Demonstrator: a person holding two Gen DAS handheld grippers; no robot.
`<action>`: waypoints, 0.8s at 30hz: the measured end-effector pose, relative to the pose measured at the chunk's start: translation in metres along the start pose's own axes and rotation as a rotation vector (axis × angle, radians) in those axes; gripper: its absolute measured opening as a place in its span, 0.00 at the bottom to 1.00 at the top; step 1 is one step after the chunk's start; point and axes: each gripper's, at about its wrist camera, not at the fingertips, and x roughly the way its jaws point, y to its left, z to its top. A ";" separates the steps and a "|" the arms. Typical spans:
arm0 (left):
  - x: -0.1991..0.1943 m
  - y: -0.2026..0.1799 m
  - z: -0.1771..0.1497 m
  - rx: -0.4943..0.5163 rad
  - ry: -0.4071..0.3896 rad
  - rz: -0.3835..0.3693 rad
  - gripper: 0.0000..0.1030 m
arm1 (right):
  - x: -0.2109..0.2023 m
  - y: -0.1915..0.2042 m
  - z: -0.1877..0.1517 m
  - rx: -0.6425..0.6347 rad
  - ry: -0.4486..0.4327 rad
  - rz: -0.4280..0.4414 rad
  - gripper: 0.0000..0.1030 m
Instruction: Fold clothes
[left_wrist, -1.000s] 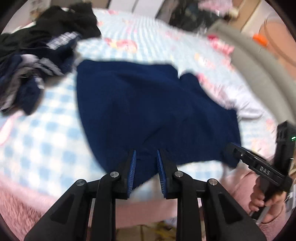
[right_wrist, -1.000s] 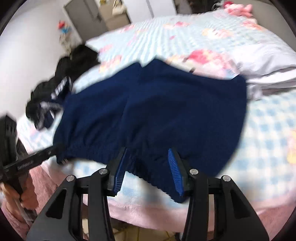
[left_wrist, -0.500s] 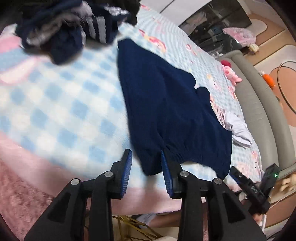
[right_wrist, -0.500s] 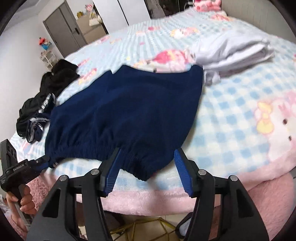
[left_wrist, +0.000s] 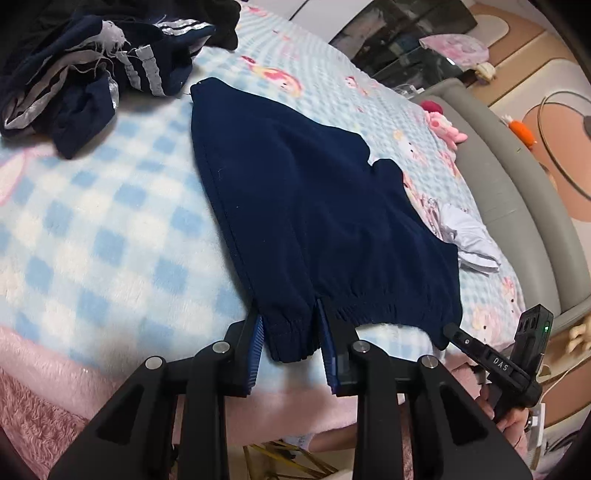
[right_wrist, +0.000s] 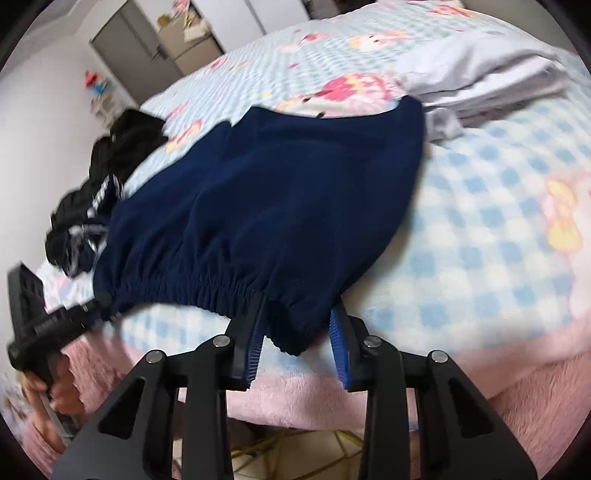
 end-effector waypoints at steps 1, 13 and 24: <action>-0.001 -0.001 0.000 0.003 0.001 0.010 0.23 | 0.003 0.001 0.000 -0.010 0.008 -0.013 0.24; -0.028 0.000 -0.009 0.050 0.043 0.075 0.23 | -0.018 0.015 -0.004 -0.064 -0.018 -0.007 0.10; -0.070 -0.008 -0.018 0.100 -0.117 0.222 0.31 | -0.012 -0.003 0.000 -0.025 -0.015 0.026 0.21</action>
